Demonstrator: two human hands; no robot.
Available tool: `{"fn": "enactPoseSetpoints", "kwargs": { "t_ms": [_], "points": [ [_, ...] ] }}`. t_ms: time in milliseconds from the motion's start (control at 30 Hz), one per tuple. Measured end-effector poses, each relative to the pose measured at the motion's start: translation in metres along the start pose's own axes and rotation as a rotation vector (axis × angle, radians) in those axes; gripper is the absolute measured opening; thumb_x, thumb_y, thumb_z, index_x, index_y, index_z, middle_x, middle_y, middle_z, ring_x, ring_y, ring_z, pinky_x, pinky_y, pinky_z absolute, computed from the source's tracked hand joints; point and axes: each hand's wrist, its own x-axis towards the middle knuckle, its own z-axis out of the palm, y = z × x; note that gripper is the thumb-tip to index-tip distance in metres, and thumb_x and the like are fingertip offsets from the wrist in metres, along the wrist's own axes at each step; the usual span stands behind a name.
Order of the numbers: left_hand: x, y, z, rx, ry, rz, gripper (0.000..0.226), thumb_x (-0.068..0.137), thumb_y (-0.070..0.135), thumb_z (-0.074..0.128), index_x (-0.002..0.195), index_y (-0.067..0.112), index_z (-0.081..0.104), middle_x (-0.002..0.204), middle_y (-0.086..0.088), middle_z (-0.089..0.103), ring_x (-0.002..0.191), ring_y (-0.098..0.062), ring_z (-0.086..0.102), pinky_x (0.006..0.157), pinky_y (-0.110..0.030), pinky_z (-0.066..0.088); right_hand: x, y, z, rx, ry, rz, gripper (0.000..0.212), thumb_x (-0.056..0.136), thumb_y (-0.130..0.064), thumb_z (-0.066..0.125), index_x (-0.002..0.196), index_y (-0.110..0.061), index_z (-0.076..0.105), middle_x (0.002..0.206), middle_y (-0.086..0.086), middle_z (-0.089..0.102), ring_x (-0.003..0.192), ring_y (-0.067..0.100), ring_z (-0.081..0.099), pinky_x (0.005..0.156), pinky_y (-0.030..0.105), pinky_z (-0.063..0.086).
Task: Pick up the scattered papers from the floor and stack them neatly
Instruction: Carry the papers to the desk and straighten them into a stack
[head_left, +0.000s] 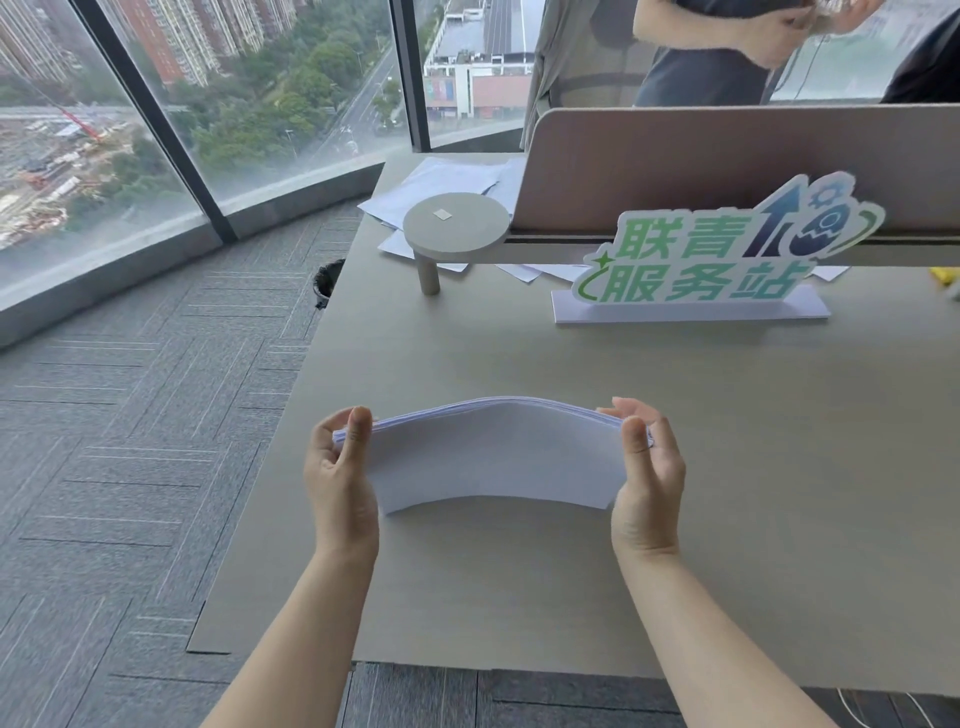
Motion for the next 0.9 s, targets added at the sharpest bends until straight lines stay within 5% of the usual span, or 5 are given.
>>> {"fn": "enactPoseSetpoints", "kwargs": {
  "t_ms": [133,233,667,800,900],
  "points": [
    [0.002,-0.001,0.004,-0.012,0.045,-0.044,0.011,0.087,0.034,0.067,0.083,0.027,0.060,0.075,0.007,0.048,0.073,-0.007,0.044,0.075,-0.024,0.034,0.007,0.001,0.005,0.028,0.110,0.116,0.028,0.085,-0.048,0.057,0.073,-0.027,0.071,0.078,-0.007,0.066,0.082,0.019,0.059,0.077,0.037,0.042],
    [0.004,-0.001,0.004,-0.018,0.058,-0.049,0.012,0.090,0.029,0.065,0.080,0.025,0.059,0.069,0.009,0.046,0.068,-0.006,0.043,0.072,-0.024,0.034,0.013,0.002,0.004,0.016,0.164,0.134,0.026,0.087,-0.031,0.056,0.067,-0.022,0.069,0.072,-0.008,0.065,0.077,0.016,0.057,0.074,0.034,0.040],
    [0.010,-0.003,0.002,0.000,0.006,-0.031,0.019,0.090,0.035,0.064,0.091,0.016,0.061,0.073,0.005,0.042,0.064,-0.003,0.039,0.067,-0.022,0.032,0.018,0.004,-0.007,-0.012,-0.060,0.077,0.030,0.089,-0.036,0.051,0.107,-0.018,0.065,0.107,-0.009,0.065,0.098,-0.006,0.055,0.084,0.004,0.037],
    [0.006,-0.010,-0.009,0.054,-0.122,-0.043,0.053,0.065,0.055,0.068,0.109,0.027,0.059,0.085,0.005,0.058,0.082,-0.006,0.053,0.084,-0.024,0.039,0.014,0.016,-0.018,-0.077,-0.169,0.094,0.036,0.083,-0.030,0.062,0.118,-0.020,0.061,0.124,-0.005,0.062,0.115,0.005,0.054,0.097,0.017,0.040],
    [0.004,-0.018,-0.015,0.088,-0.168,-0.080,0.060,0.063,0.036,0.080,0.118,0.032,0.055,0.100,0.000,0.064,0.090,-0.007,0.061,0.086,-0.021,0.046,0.014,0.019,-0.023,-0.053,-0.226,0.157,0.027,0.079,-0.013,0.066,0.106,-0.018,0.063,0.099,-0.008,0.069,0.095,0.008,0.063,0.085,0.020,0.048]
  ]
}}
